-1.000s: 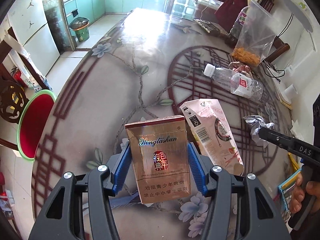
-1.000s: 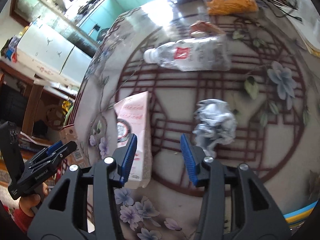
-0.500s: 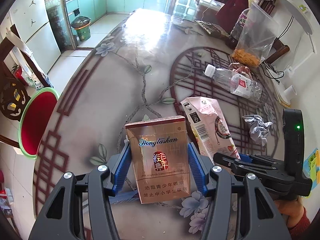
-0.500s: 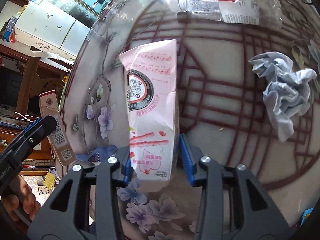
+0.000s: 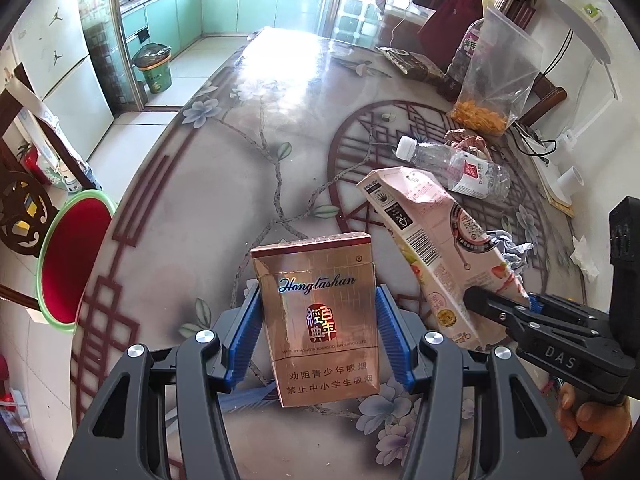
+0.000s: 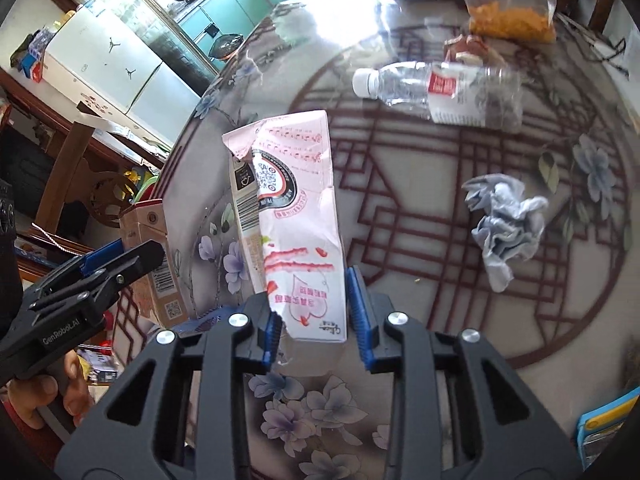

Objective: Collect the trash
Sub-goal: 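Lift the cigarette pack with the left gripper while the right lifts the strawberry carton toward the bin, then open the left gripper over the red bin while the right drops the strawberry carton in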

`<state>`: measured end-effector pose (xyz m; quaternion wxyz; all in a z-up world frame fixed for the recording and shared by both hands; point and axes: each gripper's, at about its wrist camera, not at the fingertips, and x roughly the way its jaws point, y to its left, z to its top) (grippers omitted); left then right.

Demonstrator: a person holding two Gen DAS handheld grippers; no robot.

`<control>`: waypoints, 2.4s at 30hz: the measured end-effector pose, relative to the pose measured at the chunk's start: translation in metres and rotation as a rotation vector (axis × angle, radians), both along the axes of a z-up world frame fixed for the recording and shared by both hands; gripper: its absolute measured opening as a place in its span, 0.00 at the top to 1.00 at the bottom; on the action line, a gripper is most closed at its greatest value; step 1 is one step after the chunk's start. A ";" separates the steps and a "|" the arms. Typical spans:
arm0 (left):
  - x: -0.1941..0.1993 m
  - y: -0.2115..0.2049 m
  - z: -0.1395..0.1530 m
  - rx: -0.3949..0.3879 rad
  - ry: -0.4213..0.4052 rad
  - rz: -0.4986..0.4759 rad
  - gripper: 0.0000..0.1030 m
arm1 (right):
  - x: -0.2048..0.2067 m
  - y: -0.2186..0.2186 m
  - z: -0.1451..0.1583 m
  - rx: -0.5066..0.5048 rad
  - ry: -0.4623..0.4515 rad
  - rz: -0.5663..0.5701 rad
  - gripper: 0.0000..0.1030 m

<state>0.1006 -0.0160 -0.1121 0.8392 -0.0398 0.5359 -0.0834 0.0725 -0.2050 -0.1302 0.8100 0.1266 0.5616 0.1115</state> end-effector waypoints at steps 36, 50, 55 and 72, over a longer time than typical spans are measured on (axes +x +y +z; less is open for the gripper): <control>0.016 0.236 -0.016 0.013 0.016 0.091 0.49 | 0.028 0.204 0.022 -0.048 -0.048 0.033 0.71; 0.033 0.329 -0.033 -0.002 0.030 0.188 0.49 | 0.051 0.293 0.020 -0.050 -0.036 0.129 0.71; 0.040 0.354 -0.041 -0.008 0.038 0.224 0.49 | 0.062 0.318 0.017 -0.017 -0.014 0.156 0.71; 0.064 0.412 -0.066 -0.013 0.068 0.312 0.49 | 0.092 0.343 0.004 -0.062 0.043 0.193 0.71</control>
